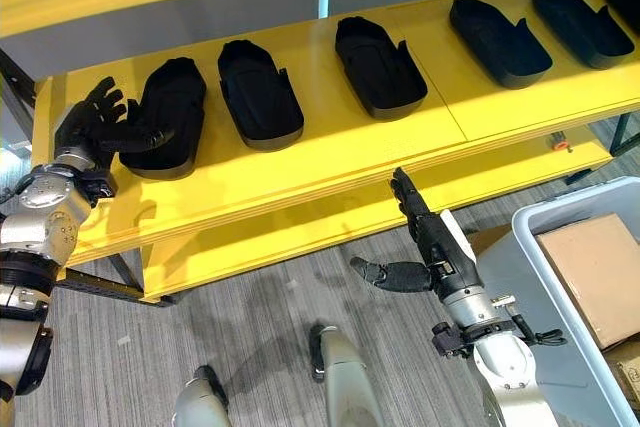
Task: Move parts from the plastic box to the shelf.
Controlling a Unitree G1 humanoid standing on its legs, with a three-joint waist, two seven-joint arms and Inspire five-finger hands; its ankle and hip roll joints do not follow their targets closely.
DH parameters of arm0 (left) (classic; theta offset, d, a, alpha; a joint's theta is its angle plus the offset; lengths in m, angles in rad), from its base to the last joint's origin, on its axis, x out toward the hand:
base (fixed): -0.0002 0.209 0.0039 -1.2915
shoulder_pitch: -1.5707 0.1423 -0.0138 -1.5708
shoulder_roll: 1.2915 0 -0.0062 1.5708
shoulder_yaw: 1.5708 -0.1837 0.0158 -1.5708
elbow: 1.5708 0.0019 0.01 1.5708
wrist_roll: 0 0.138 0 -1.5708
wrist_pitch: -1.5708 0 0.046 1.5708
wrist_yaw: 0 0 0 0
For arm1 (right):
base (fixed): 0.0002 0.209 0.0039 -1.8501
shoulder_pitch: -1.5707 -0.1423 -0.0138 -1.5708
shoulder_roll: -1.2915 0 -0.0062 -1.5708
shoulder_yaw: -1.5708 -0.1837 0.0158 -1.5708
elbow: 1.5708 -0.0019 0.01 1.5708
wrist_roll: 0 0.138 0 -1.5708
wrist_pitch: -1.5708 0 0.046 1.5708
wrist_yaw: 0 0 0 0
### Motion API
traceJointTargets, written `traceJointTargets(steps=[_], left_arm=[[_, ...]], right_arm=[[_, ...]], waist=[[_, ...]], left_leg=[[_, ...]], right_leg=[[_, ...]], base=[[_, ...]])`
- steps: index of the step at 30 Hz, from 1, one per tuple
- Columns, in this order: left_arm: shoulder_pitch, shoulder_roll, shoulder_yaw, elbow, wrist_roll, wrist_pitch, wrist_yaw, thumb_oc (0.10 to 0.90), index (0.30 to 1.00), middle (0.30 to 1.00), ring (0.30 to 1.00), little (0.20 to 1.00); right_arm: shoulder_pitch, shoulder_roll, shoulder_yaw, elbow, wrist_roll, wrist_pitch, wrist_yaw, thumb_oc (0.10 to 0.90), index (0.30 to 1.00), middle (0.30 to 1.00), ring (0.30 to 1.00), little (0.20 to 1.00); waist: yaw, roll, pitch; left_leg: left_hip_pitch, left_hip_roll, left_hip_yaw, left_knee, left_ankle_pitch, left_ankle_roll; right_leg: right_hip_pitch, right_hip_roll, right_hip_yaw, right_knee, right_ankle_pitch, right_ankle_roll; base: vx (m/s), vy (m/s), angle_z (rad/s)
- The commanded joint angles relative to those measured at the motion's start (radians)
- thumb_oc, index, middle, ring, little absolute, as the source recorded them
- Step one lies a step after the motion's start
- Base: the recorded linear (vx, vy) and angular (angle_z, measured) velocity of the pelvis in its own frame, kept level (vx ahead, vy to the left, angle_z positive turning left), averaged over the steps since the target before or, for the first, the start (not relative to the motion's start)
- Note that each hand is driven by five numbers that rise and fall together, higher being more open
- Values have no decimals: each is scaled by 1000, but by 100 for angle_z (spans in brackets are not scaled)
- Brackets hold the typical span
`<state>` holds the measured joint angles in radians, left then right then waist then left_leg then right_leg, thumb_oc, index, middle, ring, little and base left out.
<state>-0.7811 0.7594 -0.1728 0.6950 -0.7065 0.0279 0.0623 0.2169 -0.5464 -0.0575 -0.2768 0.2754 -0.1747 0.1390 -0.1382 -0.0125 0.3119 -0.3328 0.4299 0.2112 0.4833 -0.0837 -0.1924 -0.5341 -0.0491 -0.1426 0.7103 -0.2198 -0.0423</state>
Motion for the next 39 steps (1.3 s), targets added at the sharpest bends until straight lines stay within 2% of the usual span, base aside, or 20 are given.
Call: traceJointTargets(steps=[1, 3, 5, 14, 24, 27, 39], left_arm=[[-28, 10, 75, -107, -79, -154, 34, 900, 1000, 1000, 1000, 1000], [-30, 1, 74, -112, -91, -160, 36, 900, 1000, 1000, 1000, 1000], [-54, -55, 65, -104, -165, -177, 44, 900, 1000, 1000, 1000, 1000], [-96, -105, 77, -63, -230, -205, 55, 900, 1000, 1000, 1000, 1000], [-187, -99, 79, -7, -246, -237, 88, 900, 1000, 1000, 1000, 1000], [-214, -97, 101, 11, -276, -261, 115, 900, 1000, 1000, 1000, 1000], [-266, -93, 146, 87, -365, -292, 133, 900, 1000, 1000, 1000, 1000]], right_arm=[[-50, -19, -62, -151, 2, -129, -29, 900, 1000, 1000, 1000, 1000], [-52, -20, -59, -149, 2, -129, -31, 900, 1000, 1000, 1000, 1000], [-72, -27, -37, -147, 5, -132, -37, 900, 1000, 1000, 1000, 1000], [-93, -44, -16, -141, 7, -141, -50, 900, 1000, 1000, 1000, 1000], [-114, -55, 3, -138, 4, -150, -64, 900, 1000, 1000, 1000, 1000], [-116, -58, 6, -140, -2, -153, -72, 900, 1000, 1000, 1000, 1000], [-120, -63, 10, -145, 0, -169, -96, 900, 1000, 1000, 1000, 1000]], waist=[[-27, 13, -82], [-29, 11, -83], [-41, 7, -82], [-60, -3, -78], [-75, -14, -76], [-81, -18, -77], [-91, -31, -89]], left_leg=[[-51, -4, -27, 27, 12, 64], [-51, -4, -26, 26, 12, 64], [-61, -2, -23, 30, 9, 64], [-73, 4, -11, 26, 9, 65], [-86, 5, -1, 21, 8, 65], [-93, 3, 2, 23, 6, 64], [-118, 9, -5, 34, -4, 64]], right_leg=[[84, -74, 51, -47, 32, 120], [83, -74, 51, -48, 32, 120], [69, -70, 55, -49, 37, 121], [45, -61, 66, -63, 48, 124], [30, -61, 73, -84, 61, 132], [25, -59, 75, -89, 63, 134], [12, -51, 76, -104, 69, 137]], base=[[0, 0, 0], [0, 0, 0], [0, 0, 0], [9, 13, -4], [17, 19, -5], [12, 9, 0], [11, 5, -1]])
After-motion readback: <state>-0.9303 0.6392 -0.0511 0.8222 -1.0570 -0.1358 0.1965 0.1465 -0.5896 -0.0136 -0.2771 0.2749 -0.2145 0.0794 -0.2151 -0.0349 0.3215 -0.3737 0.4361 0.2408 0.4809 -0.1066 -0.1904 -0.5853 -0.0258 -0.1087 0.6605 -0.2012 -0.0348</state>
